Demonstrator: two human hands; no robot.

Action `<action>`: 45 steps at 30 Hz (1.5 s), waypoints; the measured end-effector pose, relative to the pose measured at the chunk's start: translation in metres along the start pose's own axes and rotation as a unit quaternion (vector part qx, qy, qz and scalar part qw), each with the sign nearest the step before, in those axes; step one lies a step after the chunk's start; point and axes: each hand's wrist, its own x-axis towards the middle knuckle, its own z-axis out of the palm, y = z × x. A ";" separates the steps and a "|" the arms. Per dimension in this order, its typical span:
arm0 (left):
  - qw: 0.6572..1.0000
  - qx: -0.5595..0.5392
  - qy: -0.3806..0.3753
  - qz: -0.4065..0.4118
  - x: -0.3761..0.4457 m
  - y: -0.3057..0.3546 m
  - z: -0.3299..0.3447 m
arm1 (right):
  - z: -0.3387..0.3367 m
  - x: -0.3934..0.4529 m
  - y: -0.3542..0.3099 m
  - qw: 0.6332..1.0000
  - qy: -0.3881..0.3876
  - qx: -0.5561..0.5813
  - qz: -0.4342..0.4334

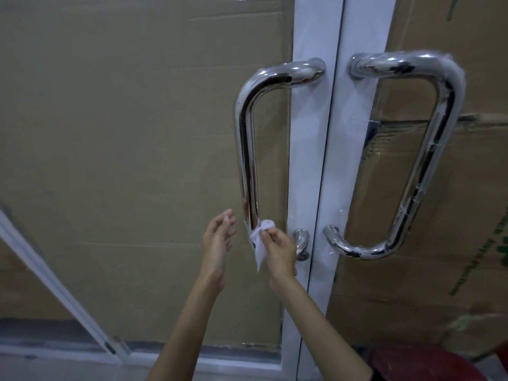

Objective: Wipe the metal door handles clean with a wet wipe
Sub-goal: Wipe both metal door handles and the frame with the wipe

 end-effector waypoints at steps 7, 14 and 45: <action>0.995 0.000 -0.094 0.016 -0.005 0.008 -0.003 | 0.009 -0.011 -0.055 0.987 -0.031 0.075 -0.141; 0.991 -0.036 -0.103 0.078 -0.027 -0.010 -0.011 | -0.003 -0.027 -0.032 0.988 -0.092 0.037 -0.122; 0.991 -0.112 -0.042 0.063 0.028 -0.025 0.038 | -0.030 -0.013 -0.056 0.993 -0.070 0.090 0.033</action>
